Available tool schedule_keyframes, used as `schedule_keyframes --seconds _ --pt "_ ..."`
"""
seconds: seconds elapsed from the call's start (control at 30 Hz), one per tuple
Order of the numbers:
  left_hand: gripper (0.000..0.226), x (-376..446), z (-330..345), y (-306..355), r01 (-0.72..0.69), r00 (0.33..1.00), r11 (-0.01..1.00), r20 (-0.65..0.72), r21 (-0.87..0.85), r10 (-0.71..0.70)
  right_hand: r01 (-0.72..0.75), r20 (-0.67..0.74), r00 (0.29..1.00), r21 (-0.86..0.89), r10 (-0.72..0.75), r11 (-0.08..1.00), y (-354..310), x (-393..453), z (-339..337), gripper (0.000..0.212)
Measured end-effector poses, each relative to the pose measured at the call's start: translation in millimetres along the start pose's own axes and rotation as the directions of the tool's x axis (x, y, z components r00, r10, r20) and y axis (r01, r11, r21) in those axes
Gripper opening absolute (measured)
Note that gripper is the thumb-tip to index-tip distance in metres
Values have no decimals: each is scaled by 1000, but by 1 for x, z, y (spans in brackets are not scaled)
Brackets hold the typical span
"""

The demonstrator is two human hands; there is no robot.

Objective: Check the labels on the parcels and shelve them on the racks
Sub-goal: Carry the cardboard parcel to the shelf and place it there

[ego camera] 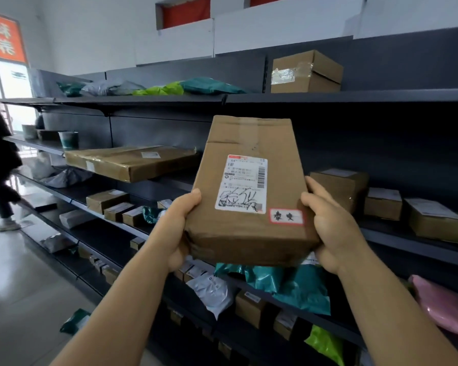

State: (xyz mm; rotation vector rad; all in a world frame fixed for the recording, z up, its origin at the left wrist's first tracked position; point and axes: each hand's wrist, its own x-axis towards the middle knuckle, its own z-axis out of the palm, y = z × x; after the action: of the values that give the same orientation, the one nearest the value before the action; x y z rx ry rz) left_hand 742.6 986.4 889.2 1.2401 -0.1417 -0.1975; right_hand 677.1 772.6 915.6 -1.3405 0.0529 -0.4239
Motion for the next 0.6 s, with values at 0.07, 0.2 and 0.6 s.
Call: schedule_keyframes --seconds 0.07,0.2,0.6 --pt "36 5 -1 10 -17 1000 1000 -19 5 18 6 41 999 9 -6 1000 -3 10 8 48" --pt "47 11 -1 30 -120 992 992 -31 27 120 0 102 995 51 -5 999 -14 33 20 46" --pt "41 73 1 70 -173 973 974 -125 148 192 -58 152 987 40 51 998 -31 110 54 33"
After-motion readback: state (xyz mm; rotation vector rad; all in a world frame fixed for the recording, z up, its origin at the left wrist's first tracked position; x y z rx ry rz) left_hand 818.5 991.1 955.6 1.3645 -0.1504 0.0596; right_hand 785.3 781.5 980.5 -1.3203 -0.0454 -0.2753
